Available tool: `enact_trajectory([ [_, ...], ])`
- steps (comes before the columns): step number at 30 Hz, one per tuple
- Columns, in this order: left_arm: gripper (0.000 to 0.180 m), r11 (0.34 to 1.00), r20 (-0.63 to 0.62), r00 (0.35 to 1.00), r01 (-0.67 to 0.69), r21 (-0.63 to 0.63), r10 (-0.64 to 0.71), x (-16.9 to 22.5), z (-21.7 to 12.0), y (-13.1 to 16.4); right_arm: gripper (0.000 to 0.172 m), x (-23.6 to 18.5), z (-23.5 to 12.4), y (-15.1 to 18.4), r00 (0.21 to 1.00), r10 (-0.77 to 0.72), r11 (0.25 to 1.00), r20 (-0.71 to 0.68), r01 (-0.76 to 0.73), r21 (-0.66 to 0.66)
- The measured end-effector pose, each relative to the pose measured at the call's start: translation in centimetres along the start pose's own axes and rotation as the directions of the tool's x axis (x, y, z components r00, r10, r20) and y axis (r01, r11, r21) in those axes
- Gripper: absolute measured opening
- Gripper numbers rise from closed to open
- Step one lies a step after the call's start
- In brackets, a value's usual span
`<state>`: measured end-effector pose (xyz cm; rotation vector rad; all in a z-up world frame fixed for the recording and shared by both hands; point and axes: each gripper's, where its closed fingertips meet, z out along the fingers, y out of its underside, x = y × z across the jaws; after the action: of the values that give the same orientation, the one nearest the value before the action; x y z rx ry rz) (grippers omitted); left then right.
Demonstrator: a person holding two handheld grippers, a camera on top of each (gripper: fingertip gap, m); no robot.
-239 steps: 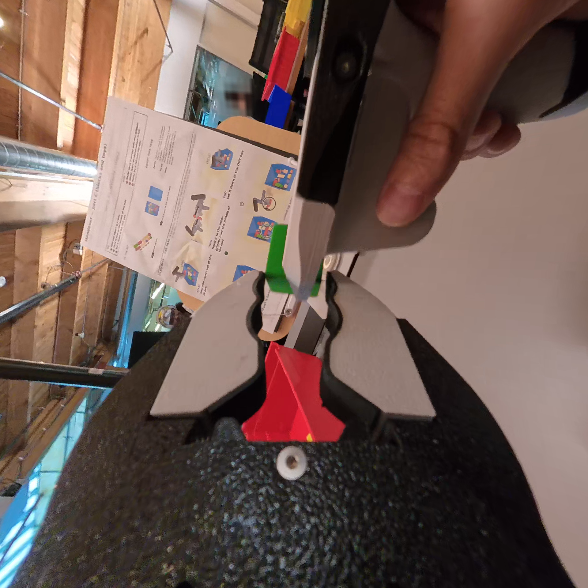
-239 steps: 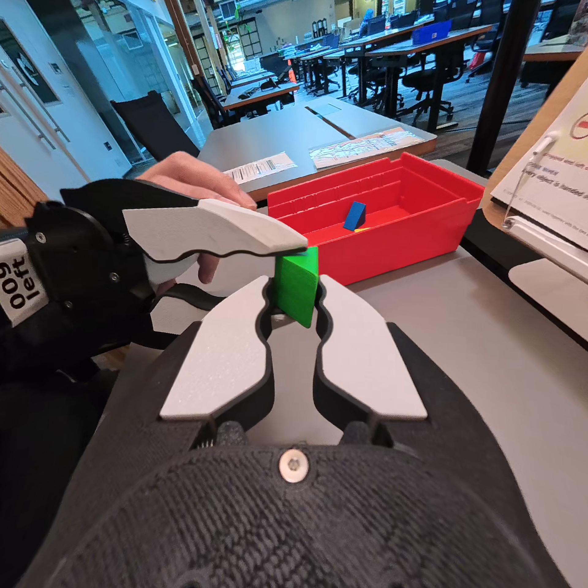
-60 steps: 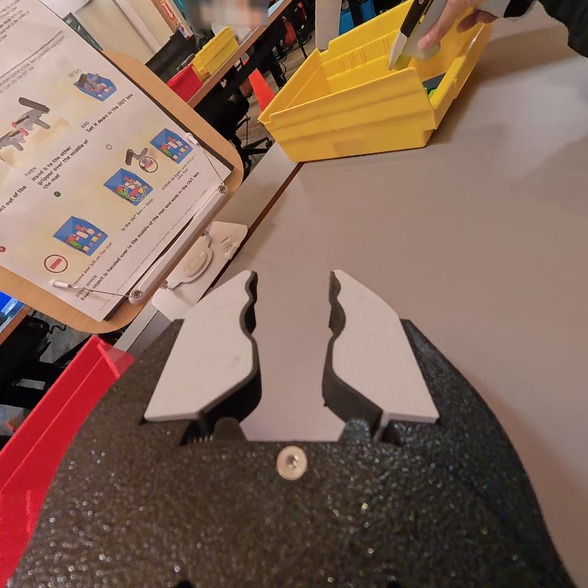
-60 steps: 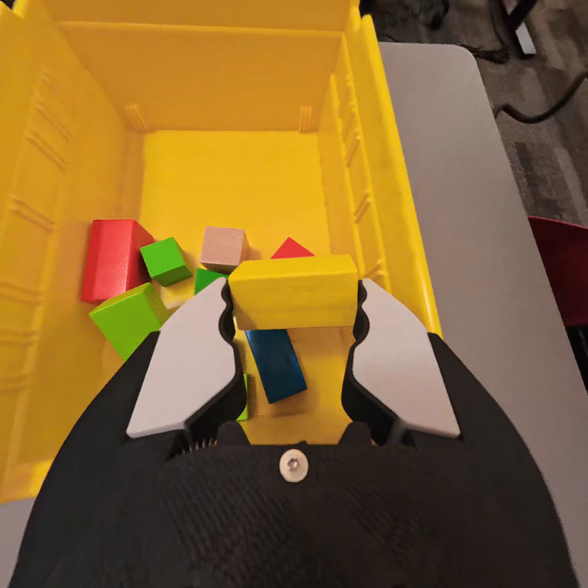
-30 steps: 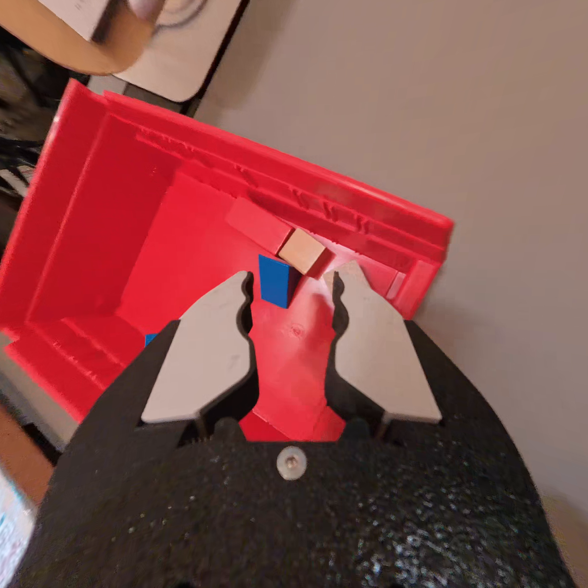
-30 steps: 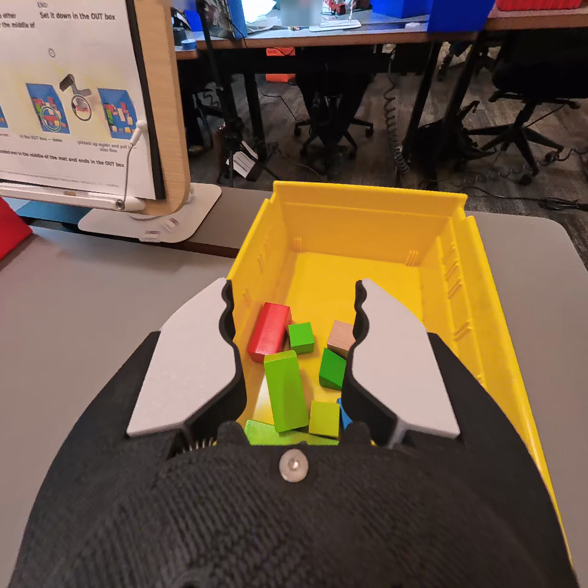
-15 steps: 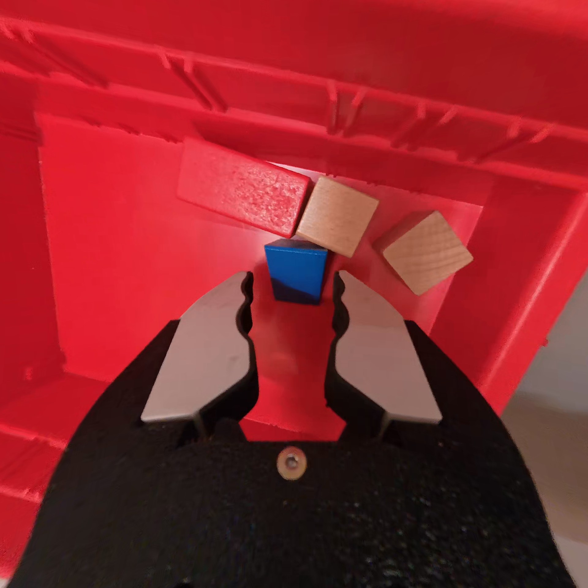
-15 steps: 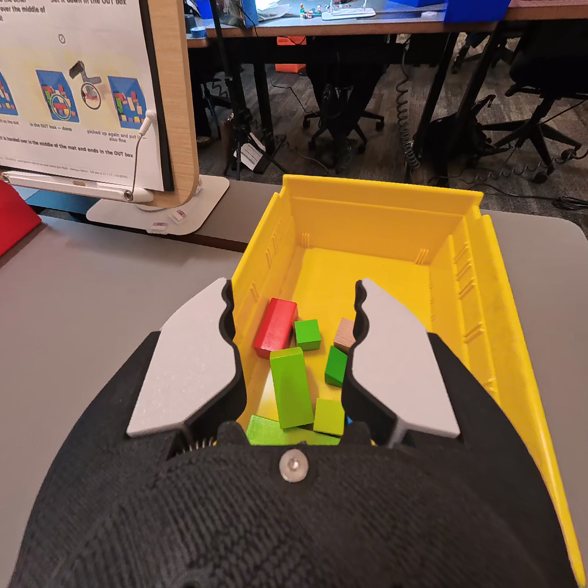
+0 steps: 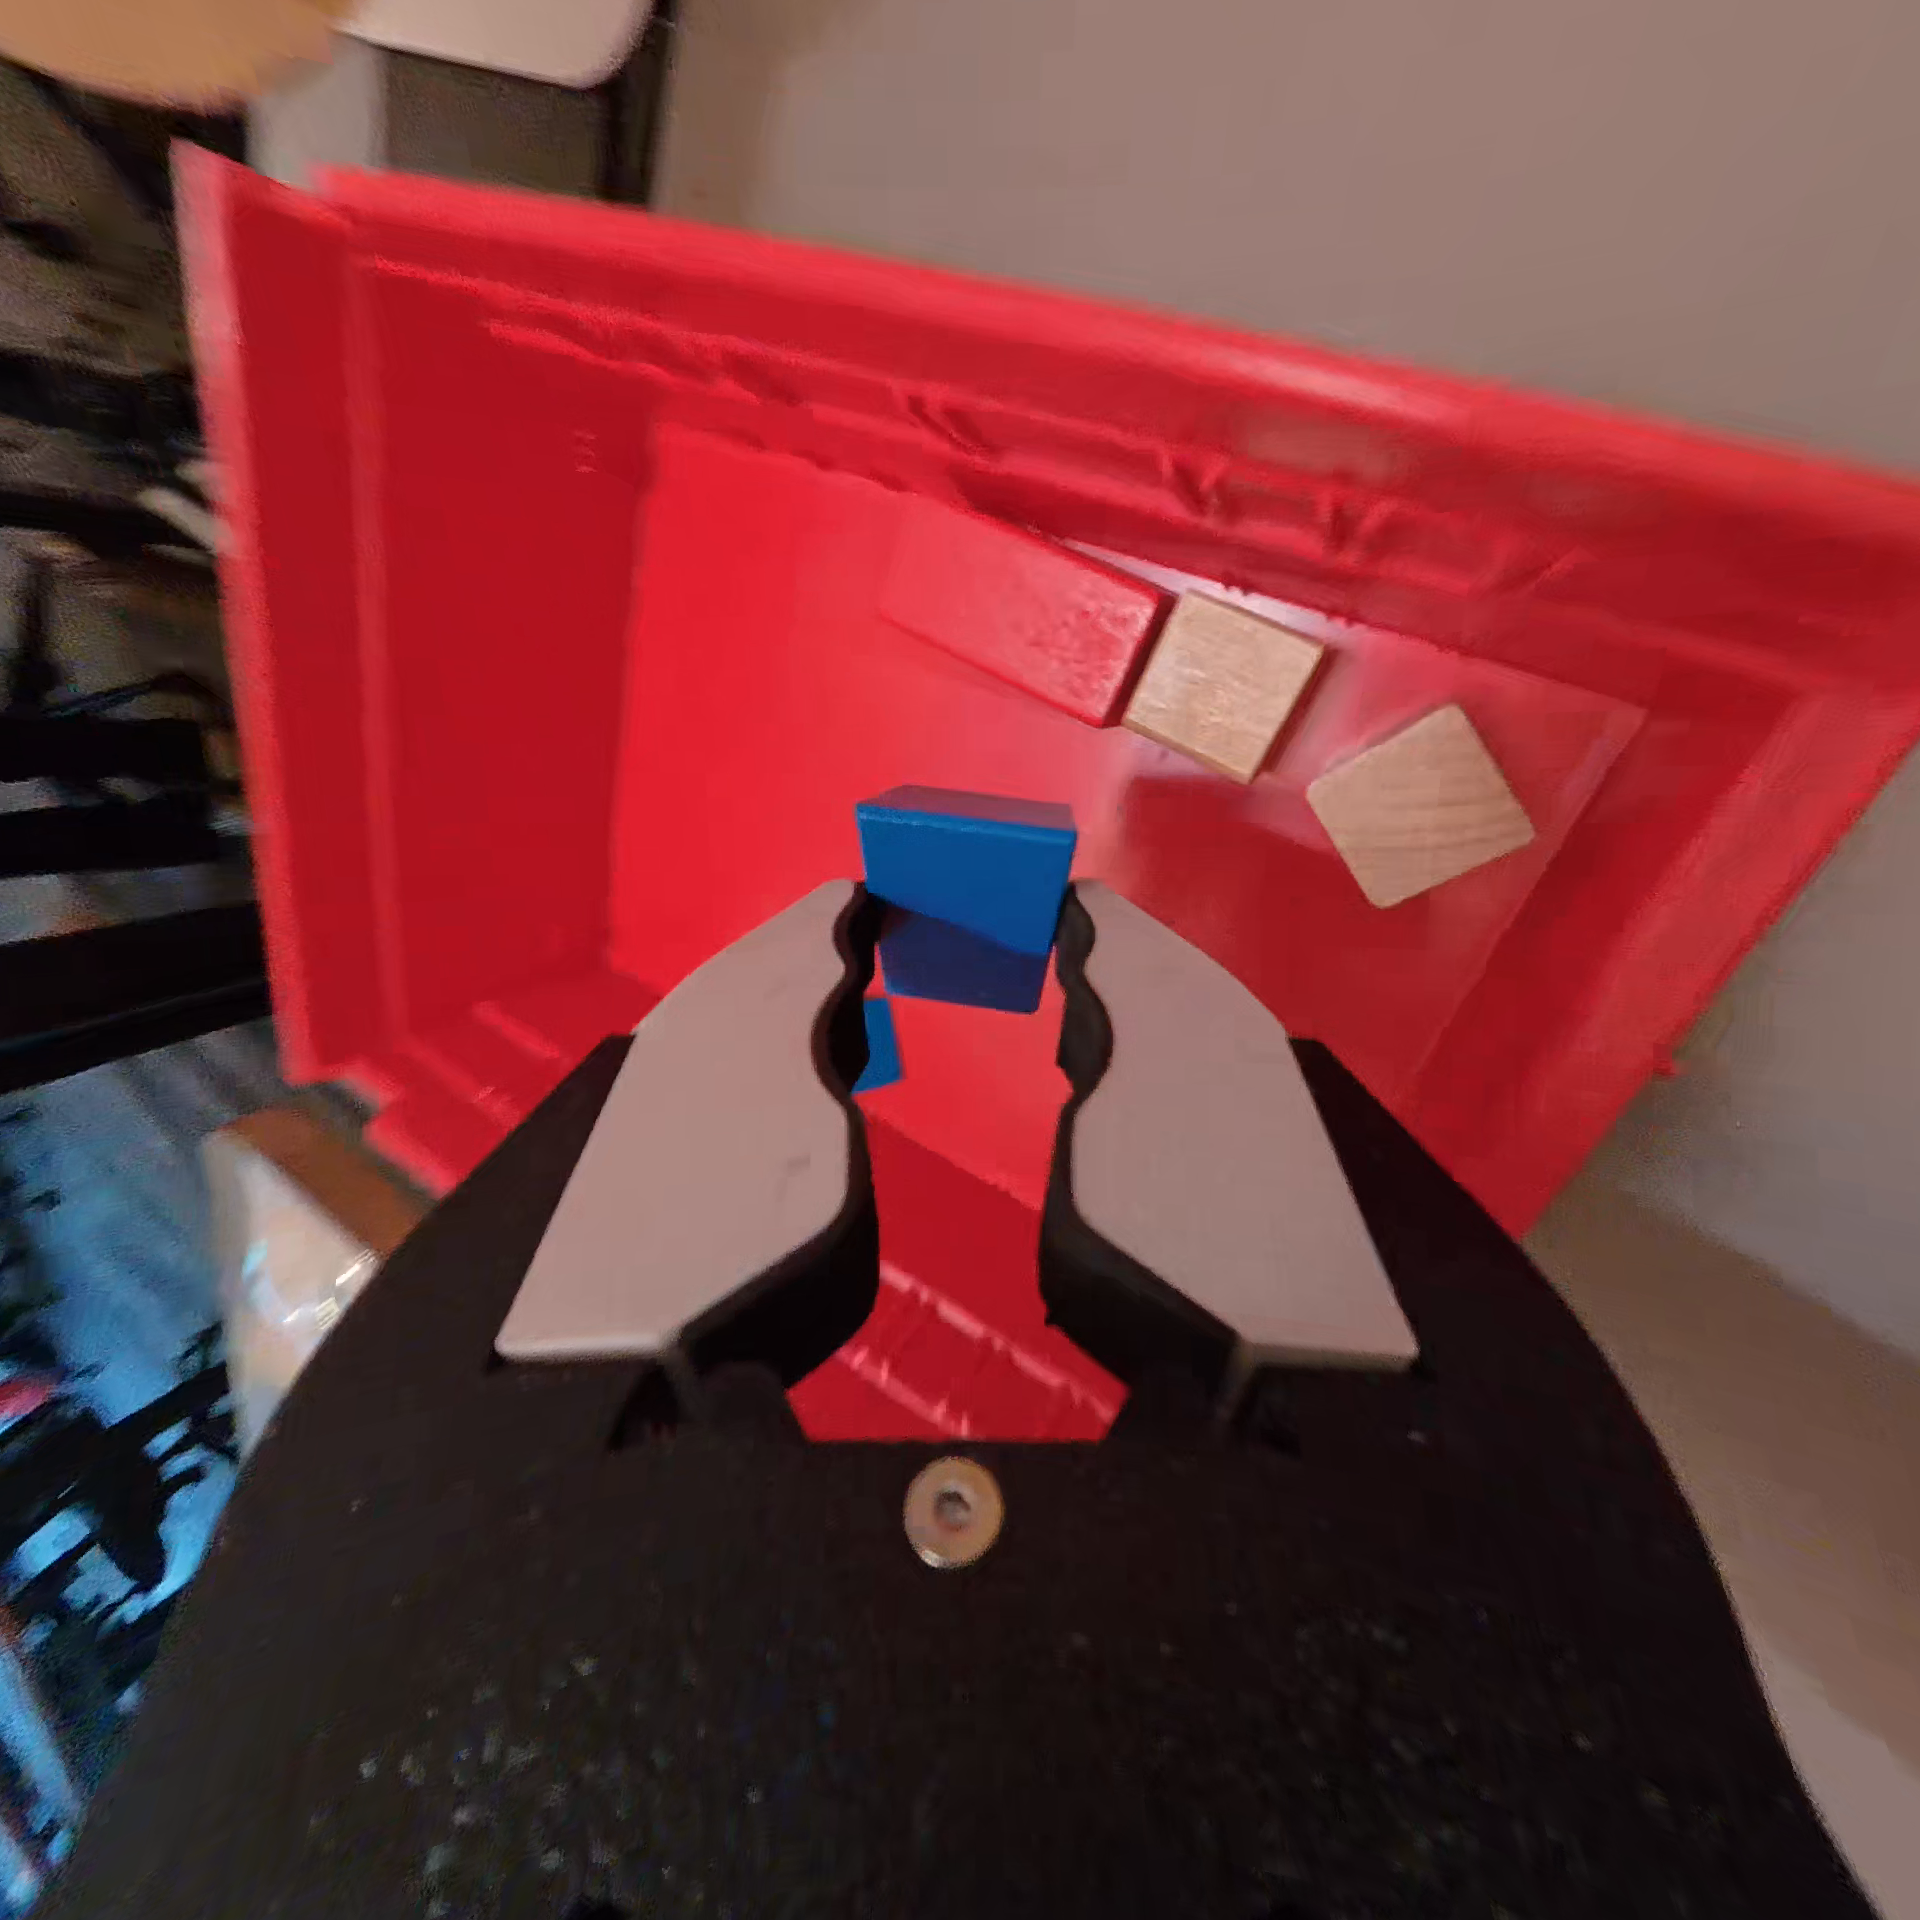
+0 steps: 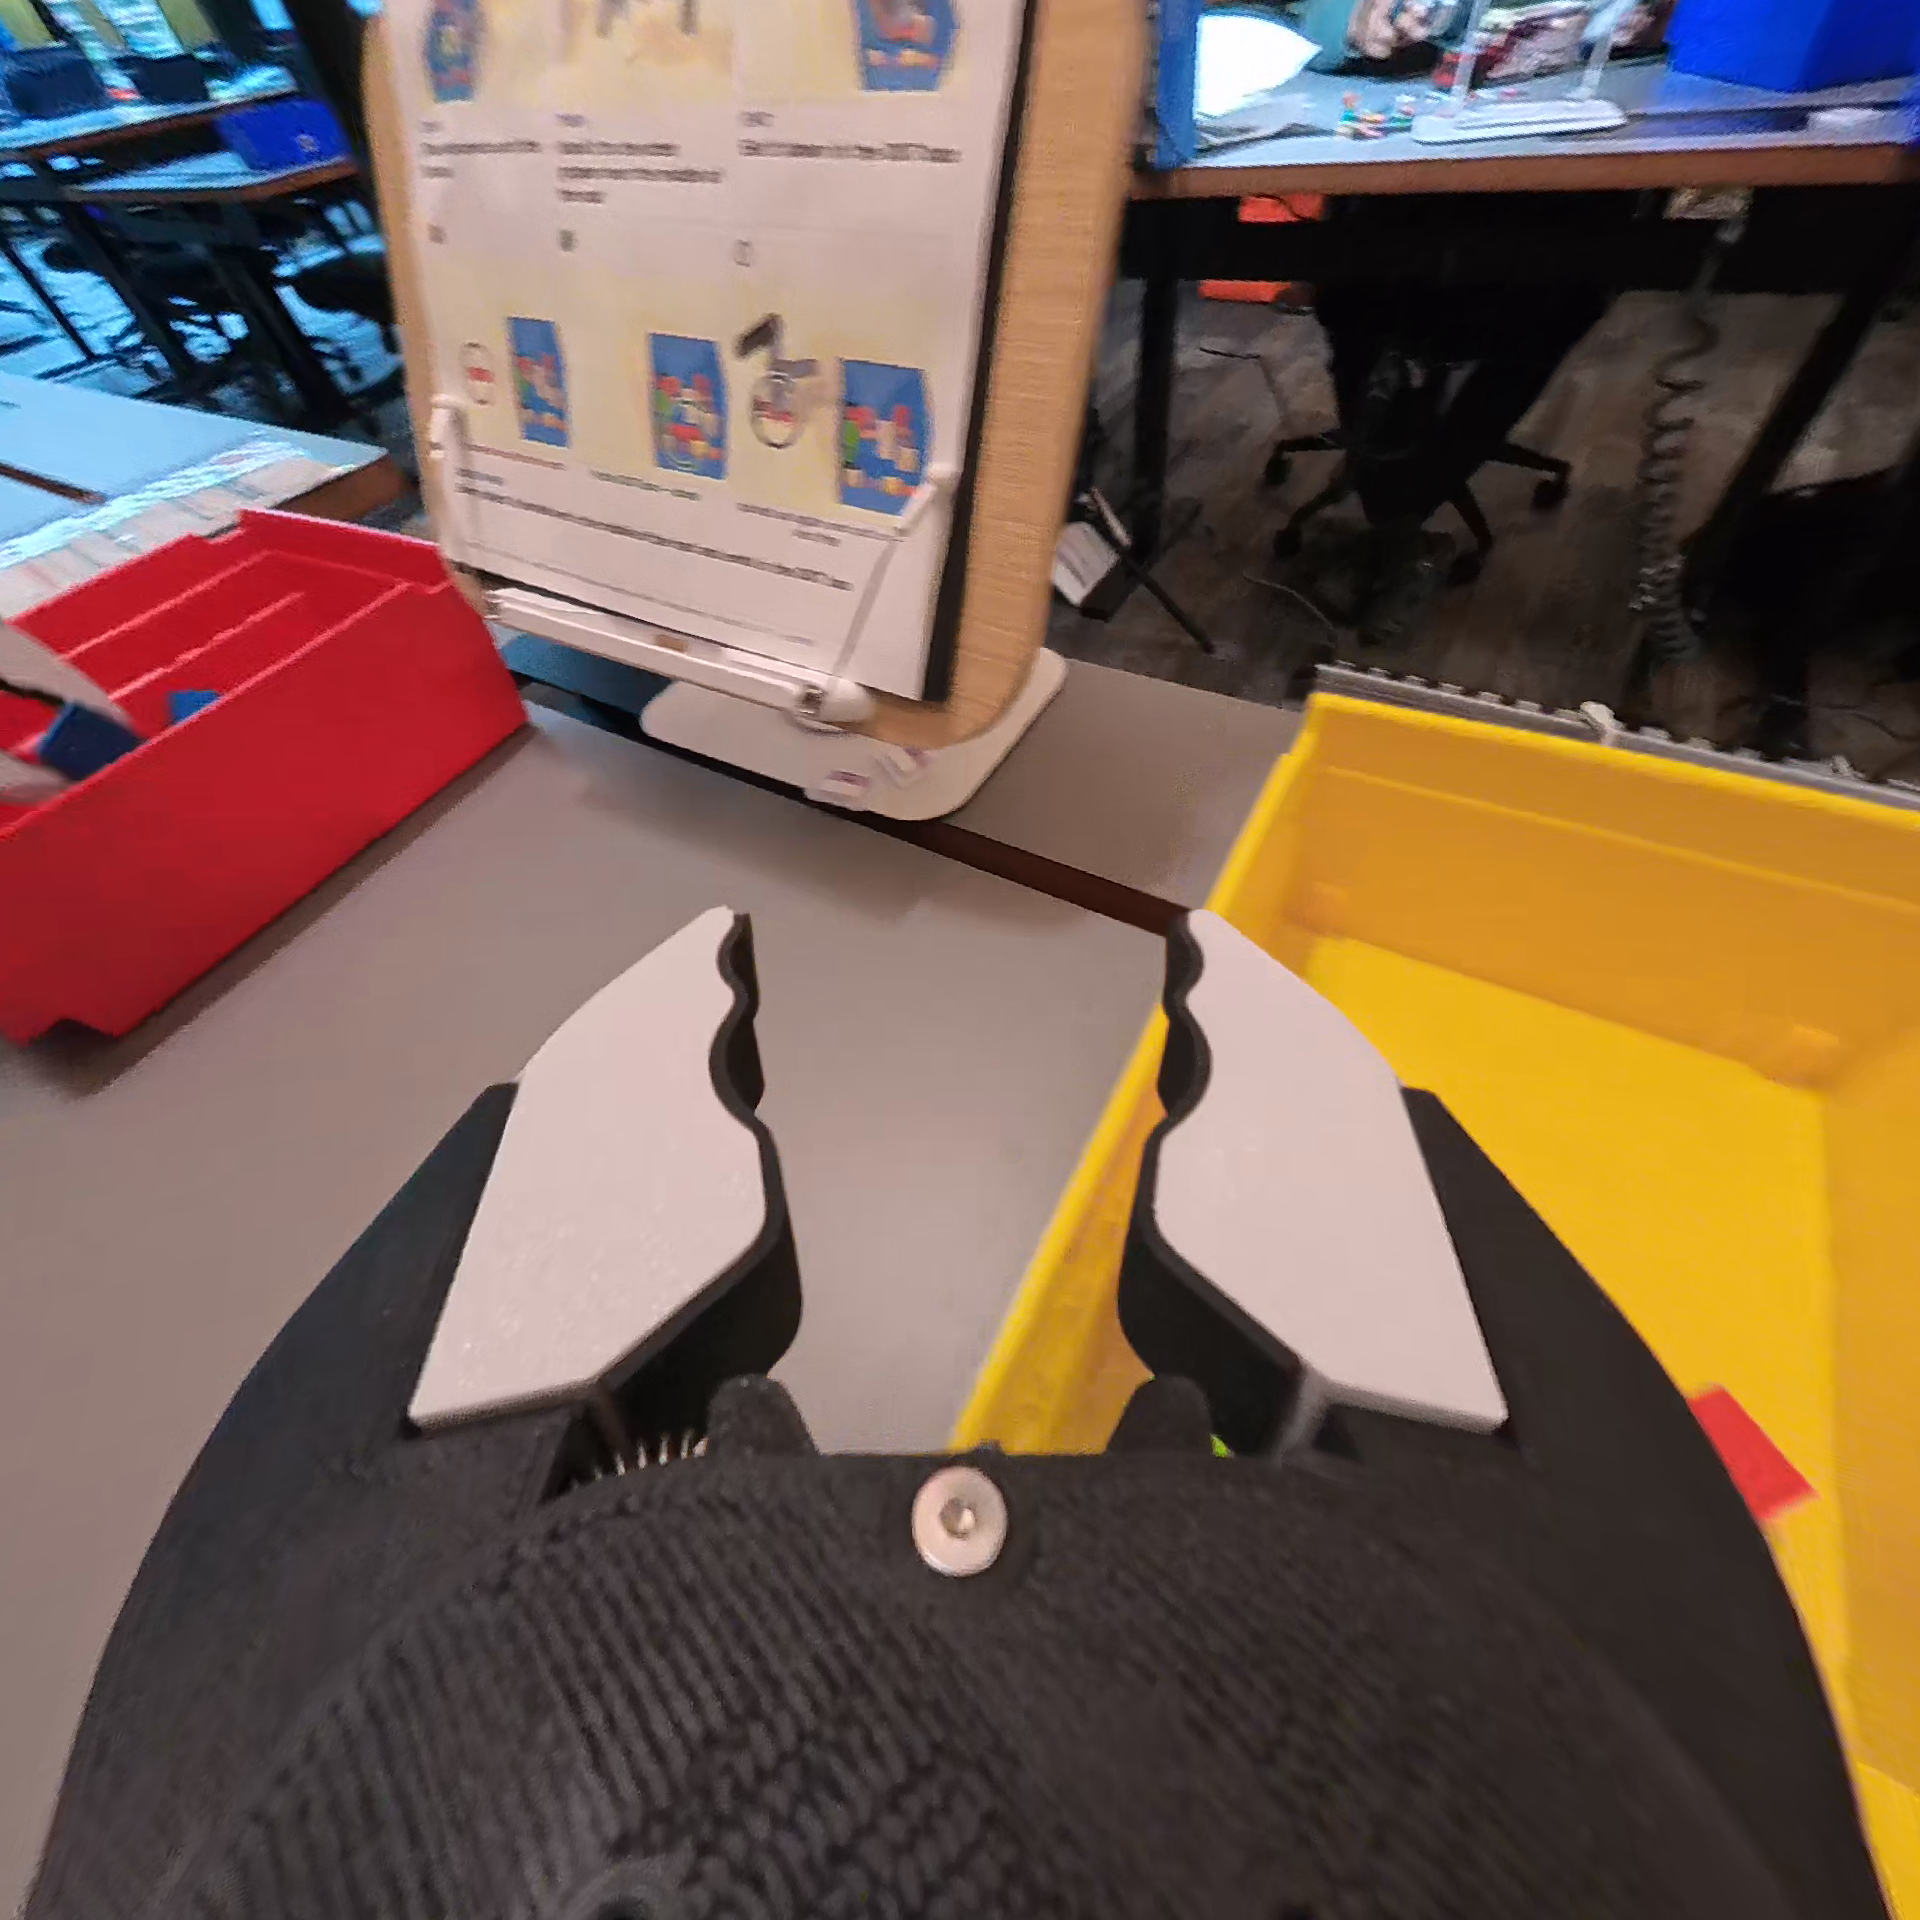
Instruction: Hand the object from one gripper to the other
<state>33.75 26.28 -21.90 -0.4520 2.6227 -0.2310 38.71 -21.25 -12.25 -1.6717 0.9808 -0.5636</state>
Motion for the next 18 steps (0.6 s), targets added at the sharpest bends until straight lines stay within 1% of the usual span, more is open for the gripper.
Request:
enact_trajectory([
  [2, 0.033, 1.000, 0.113, 0.994, -0.006, 0.005, 0.005, -0.6, -2.8, -1.6, 0.076, -2.3, 0.6, -0.6, 0.998, -0.018, 1.000, 0.054, 0.018, 0.007],
  [4, 0.033, 0.999, 0.232, 0.973, -0.021, 0.038, 0.012, -0.6, -5.6, -4.0, 0.077, -5.1, 1.1, -1.4, 0.993, -0.030, 0.999, 0.118, 0.027, 0.026],
  [6, 0.033, 0.996, 0.348, 0.938, -0.030, 0.082, -0.001, -0.3, -8.0, -6.7, 0.077, -8.4, 1.4, -2.2, 0.979, -0.037, 0.998, 0.198, 0.027, 0.051],
  [9, 0.033, 0.988, 0.468, 0.884, -0.066, 0.140, -0.007, 1.3, -10.5, -10.9, 0.076, -13.3, 1.7, -3.3, 0.952, -0.014, 0.996, 0.305, -0.014, 0.090],
  [11, 0.033, 0.983, 0.536, 0.844, -0.107, 0.152, 0.009, 2.5, -11.4, -13.3, 0.076, -16.8, 1.7, -3.9, 0.925, -0.021, 0.992, 0.378, -0.028, 0.123],
  [13, 0.033, 0.976, 0.579, 0.814, -0.150, 0.157, 0.032, 4.0, -11.8, -15.6, 0.076, -19.7, 1.8, -3.9, 0.910, -0.042, 0.991, 0.413, -0.016, 0.135],
  [16, 0.033, 0.965, 0.592, 0.803, -0.203, 0.166, 0.067, 6.3, -11.5, -18.4, 0.077, -23.6, 2.0, -2.6, 0.872, -0.086, 0.994, 0.481, 0.042, 0.102],
  [18, 0.033, 0.957, 0.597, 0.798, -0.236, 0.171, 0.090, 7.6, -11.3, -20.0, 0.077, -25.3, 2.1, -1.9, 0.852, -0.098, 0.994, 0.514, 0.062, 0.086],
])
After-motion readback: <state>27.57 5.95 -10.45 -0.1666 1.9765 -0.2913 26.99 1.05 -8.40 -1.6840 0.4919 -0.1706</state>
